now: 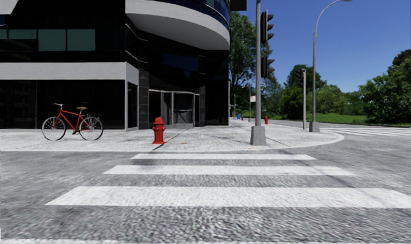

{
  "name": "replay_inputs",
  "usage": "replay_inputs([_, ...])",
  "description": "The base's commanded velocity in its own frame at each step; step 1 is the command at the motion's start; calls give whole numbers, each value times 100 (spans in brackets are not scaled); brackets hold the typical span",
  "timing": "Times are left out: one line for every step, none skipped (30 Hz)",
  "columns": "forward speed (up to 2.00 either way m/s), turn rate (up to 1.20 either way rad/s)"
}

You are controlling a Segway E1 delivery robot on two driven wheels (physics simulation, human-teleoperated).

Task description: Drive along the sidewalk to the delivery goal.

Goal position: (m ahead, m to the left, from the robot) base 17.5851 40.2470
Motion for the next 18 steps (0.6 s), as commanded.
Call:
replay_inputs([200, 0])
replay_inputs([200, 0])
replay_inputs([200, 0])
replay_inputs([200, 0])
replay_inputs([200, 0])
replay_inputs([200, 0])
replay_inputs([200, 0])
replay_inputs([200, 0])
replay_inputs([200, 0])
replay_inputs([200, 0])
replay_inputs([200, 0])
replay_inputs([200, 0])
replay_inputs([200, 0])
replay_inputs([200, 0])
replay_inputs([200, 0])
replay_inputs([200, 0])
replay_inputs([200, 0])
replay_inputs([200, 0])
